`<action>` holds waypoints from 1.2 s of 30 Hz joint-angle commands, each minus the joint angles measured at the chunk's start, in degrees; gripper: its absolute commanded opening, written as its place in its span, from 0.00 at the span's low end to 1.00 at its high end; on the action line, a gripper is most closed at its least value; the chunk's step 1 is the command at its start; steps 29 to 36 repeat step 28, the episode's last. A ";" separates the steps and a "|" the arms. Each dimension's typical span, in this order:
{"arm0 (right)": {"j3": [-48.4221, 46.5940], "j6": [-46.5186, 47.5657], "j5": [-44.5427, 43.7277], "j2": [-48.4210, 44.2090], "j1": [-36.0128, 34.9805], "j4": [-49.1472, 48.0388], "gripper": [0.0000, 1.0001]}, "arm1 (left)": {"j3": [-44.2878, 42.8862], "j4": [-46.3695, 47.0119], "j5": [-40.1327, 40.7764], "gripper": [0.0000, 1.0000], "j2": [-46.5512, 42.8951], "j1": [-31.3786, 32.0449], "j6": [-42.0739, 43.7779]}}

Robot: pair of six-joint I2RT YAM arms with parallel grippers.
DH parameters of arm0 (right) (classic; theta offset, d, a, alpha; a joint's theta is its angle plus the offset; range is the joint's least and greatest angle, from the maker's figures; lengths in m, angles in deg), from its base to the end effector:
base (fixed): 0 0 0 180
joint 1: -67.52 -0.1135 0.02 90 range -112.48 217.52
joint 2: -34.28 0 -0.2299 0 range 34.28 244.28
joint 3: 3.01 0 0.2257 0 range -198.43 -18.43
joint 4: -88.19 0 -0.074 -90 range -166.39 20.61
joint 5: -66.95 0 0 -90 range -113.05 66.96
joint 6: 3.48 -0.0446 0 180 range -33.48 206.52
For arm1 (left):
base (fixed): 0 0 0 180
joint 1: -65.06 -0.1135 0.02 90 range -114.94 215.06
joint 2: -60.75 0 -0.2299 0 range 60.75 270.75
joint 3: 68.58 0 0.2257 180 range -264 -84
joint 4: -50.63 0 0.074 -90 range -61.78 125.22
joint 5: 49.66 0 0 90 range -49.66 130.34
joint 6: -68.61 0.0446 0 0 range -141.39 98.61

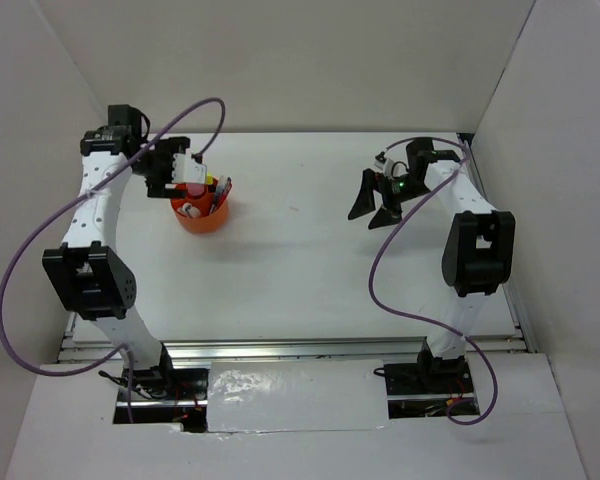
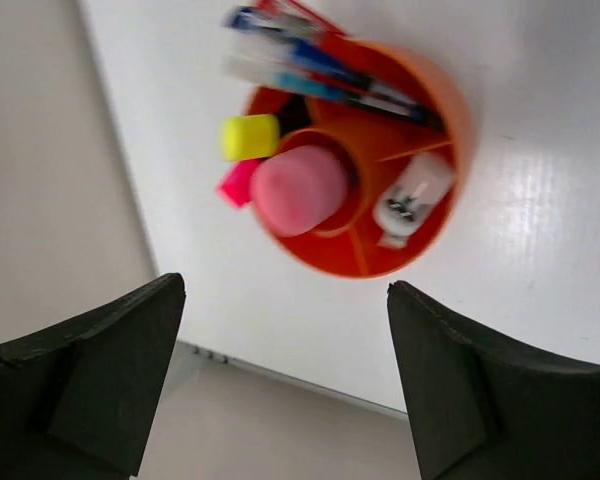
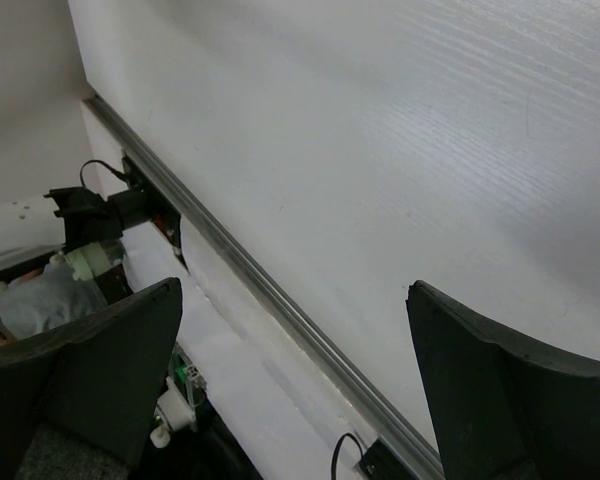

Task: Sort the stationery into containers
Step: Place the stapler in the storage box, then reset both arms

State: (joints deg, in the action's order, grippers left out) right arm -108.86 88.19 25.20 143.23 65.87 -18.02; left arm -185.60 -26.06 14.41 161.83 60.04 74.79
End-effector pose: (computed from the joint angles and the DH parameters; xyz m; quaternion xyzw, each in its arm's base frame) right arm 0.3424 0.0432 0.2177 -0.0729 0.9050 0.4060 0.1043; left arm 0.3374 0.0101 0.3015 0.7131 0.6195 0.0523 0.3239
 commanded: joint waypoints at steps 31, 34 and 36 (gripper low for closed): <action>19.32 3.52 -25.58 -30.46 7.45 -15.56 1.00 | 23.38 37.63 12.66 1.00 -20.66 12.14 -98.00; 19.32 3.52 -25.58 -30.46 7.45 -15.56 1.00 | 23.38 37.63 12.66 1.00 -20.66 12.14 -98.00; 19.32 3.52 -25.58 -30.46 7.45 -15.56 1.00 | 23.38 37.63 12.66 1.00 -20.66 12.14 -98.00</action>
